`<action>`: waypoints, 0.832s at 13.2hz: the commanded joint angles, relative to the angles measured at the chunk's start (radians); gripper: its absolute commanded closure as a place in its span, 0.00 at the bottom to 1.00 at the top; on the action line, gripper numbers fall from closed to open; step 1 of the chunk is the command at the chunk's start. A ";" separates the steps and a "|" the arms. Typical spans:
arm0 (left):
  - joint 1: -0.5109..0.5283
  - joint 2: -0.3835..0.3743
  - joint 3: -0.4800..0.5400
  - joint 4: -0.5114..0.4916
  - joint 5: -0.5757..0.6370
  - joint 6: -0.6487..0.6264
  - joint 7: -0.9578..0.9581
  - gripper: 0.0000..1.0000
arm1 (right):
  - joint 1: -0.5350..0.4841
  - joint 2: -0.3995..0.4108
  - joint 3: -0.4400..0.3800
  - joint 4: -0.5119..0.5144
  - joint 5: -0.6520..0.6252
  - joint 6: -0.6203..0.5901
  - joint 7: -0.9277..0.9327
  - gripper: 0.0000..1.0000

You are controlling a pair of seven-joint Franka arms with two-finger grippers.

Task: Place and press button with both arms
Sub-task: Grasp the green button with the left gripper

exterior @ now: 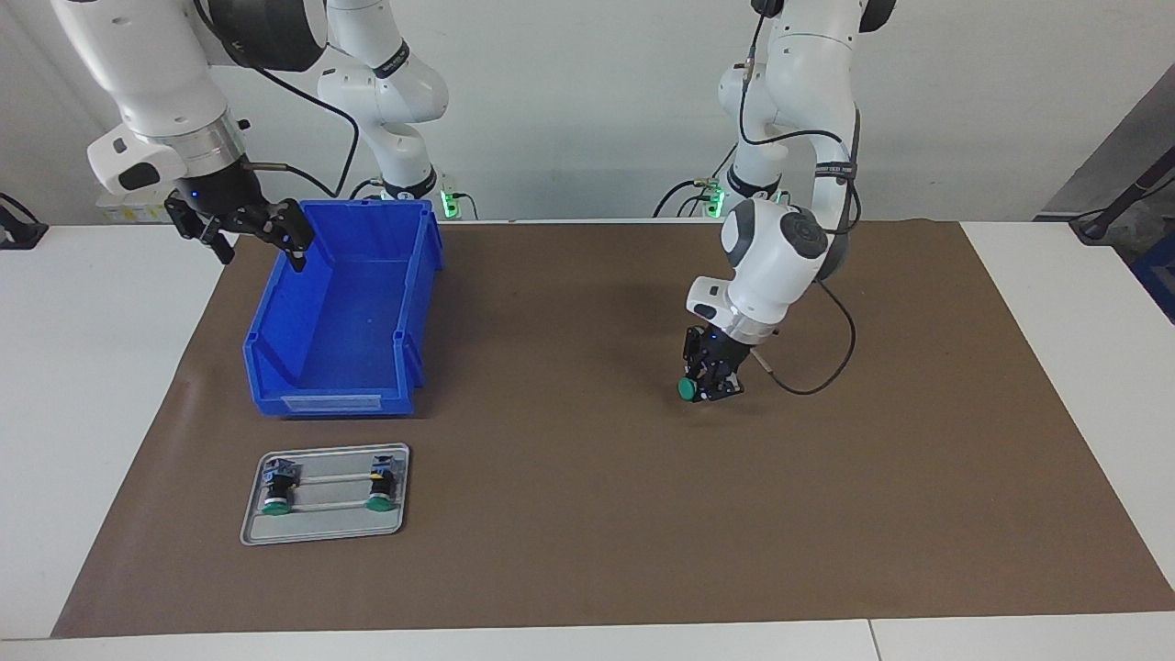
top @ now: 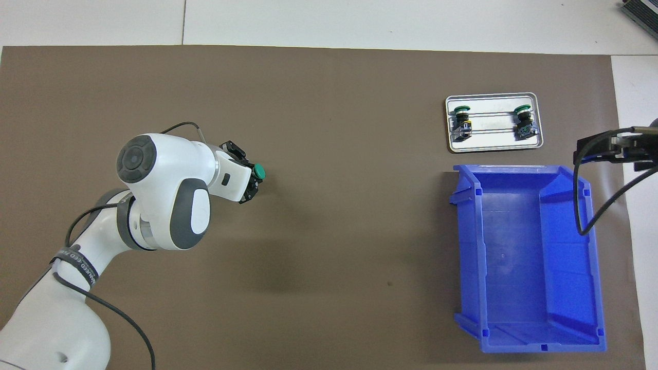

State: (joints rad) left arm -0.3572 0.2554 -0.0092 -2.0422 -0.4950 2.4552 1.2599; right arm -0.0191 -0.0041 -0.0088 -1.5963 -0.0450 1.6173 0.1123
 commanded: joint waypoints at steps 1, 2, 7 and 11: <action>0.108 -0.030 -0.011 0.011 -0.140 -0.132 0.165 0.82 | -0.002 0.001 -0.005 -0.002 0.022 -0.002 -0.017 0.00; 0.135 -0.039 -0.009 0.016 -0.181 -0.180 0.215 0.78 | -0.002 0.001 -0.005 -0.002 0.020 -0.002 -0.017 0.00; 0.185 -0.067 -0.006 -0.028 -0.339 -0.214 0.354 0.75 | -0.002 0.003 -0.008 -0.004 0.017 -0.004 -0.017 0.00; 0.233 -0.111 -0.005 -0.116 -0.503 -0.258 0.548 0.76 | 0.049 0.004 -0.064 -0.005 0.010 -0.004 -0.017 0.00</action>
State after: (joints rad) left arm -0.1663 0.2057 -0.0099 -2.0852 -0.9278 2.2354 1.7033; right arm -0.0126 -0.0011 -0.0189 -1.5979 -0.0450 1.6167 0.1123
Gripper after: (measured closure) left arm 0.670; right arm 0.000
